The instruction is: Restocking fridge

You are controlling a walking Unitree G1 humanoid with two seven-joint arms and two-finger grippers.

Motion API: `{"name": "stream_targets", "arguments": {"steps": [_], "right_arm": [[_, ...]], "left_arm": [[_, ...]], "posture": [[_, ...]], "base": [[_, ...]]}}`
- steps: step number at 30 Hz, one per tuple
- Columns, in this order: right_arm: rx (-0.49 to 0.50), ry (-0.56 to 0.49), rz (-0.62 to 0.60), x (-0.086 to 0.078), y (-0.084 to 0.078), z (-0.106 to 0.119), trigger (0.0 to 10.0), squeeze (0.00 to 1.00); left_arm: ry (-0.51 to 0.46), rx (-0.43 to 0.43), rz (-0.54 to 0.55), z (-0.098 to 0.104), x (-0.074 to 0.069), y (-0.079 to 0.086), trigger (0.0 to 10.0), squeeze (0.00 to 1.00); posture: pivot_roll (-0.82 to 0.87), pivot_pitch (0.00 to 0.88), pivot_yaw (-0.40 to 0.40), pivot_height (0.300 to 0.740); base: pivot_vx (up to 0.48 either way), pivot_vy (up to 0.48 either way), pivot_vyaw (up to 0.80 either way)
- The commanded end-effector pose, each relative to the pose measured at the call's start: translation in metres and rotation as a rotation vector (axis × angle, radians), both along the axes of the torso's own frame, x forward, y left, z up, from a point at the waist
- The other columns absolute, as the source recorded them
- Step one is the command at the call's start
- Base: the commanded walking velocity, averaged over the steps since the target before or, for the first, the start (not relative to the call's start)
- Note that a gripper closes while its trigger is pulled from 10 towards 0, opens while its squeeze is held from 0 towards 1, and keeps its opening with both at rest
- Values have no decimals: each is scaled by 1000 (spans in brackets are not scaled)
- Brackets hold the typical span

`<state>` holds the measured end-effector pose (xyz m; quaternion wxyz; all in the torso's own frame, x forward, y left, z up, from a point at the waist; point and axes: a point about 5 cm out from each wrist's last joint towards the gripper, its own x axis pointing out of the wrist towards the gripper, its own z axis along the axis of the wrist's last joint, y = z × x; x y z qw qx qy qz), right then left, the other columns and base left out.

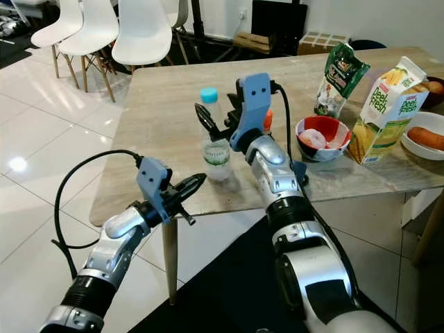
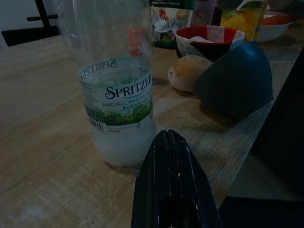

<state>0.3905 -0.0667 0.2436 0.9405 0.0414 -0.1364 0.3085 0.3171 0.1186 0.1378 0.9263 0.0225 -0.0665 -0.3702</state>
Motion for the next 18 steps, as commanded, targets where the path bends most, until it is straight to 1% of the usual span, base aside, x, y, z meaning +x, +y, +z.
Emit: {"name": "stream_targets", "arguments": {"steps": [1, 16, 18], "right_arm": [[-16, 4, 13, -1, 5, -5, 10000, 0], [-43, 22, 39, -4, 12, -15, 10000, 0], [-62, 34, 42, -5, 14, -20, 10000, 0]], "left_arm": [[19, 22, 3, -4, -3, 3, 10000, 0], [33, 24, -4, -3, -3, 2, 10000, 0], [35, 25, -5, -3, -3, 1, 10000, 0]], "posture": [[-75, 130, 39, 740], [-84, 118, 40, 740], [-84, 111, 38, 740]], "base": [[0, 0, 0], [0, 0, 0], [0, 0, 0]]}}
